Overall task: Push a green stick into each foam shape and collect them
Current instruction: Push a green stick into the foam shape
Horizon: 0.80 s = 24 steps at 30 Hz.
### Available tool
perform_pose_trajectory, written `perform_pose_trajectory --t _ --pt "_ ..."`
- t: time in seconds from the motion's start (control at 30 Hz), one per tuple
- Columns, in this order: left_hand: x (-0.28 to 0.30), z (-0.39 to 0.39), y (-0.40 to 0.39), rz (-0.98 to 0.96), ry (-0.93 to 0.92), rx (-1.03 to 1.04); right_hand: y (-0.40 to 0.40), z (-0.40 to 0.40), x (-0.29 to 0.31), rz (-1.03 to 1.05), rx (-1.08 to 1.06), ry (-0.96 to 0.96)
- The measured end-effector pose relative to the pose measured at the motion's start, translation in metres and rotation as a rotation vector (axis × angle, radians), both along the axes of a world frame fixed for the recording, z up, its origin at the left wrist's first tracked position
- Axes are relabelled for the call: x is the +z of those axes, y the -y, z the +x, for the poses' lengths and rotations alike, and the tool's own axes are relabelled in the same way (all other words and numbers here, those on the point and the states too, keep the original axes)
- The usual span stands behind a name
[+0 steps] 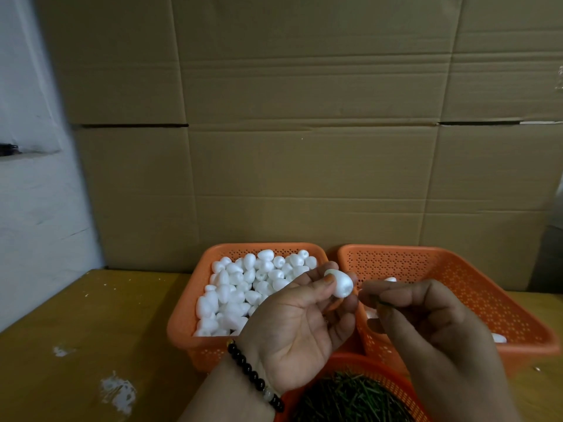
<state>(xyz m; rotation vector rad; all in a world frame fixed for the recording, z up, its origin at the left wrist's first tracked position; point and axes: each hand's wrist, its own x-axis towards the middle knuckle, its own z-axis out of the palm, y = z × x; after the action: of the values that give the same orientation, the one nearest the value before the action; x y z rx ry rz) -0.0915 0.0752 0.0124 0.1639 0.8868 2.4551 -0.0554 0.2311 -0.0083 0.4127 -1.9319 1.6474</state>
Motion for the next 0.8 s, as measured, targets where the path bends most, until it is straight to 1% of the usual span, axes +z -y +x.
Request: perform_pose_trajectory --t 0.07,0.13,0.3,0.4,0.53,0.7,0.8 --pt "-0.001 -0.001 0.000 -0.003 -0.003 -0.009 0.002 0.001 0.000 0.014 -0.027 -0.021" --pt "-0.001 -0.001 0.000 0.040 0.012 -0.029 0.002 0.002 0.002 0.035 -0.059 -0.042" --pt "-0.001 -0.001 -0.001 0.113 0.020 -0.073 -0.002 0.002 0.006 0.177 -0.108 -0.100" --pt "0.001 0.000 -0.002 0.118 0.001 -0.044 -0.002 0.002 0.005 0.199 -0.131 -0.101" --pt "0.002 0.001 -0.004 0.127 -0.021 -0.004 0.002 0.006 0.010 0.325 -0.243 -0.184" --pt "0.002 0.001 -0.005 0.128 -0.023 0.035 0.002 0.002 0.004 0.316 -0.353 -0.280" --pt "0.001 0.000 -0.005 0.113 -0.026 0.062 0.000 0.000 0.001 0.361 -0.373 -0.304"
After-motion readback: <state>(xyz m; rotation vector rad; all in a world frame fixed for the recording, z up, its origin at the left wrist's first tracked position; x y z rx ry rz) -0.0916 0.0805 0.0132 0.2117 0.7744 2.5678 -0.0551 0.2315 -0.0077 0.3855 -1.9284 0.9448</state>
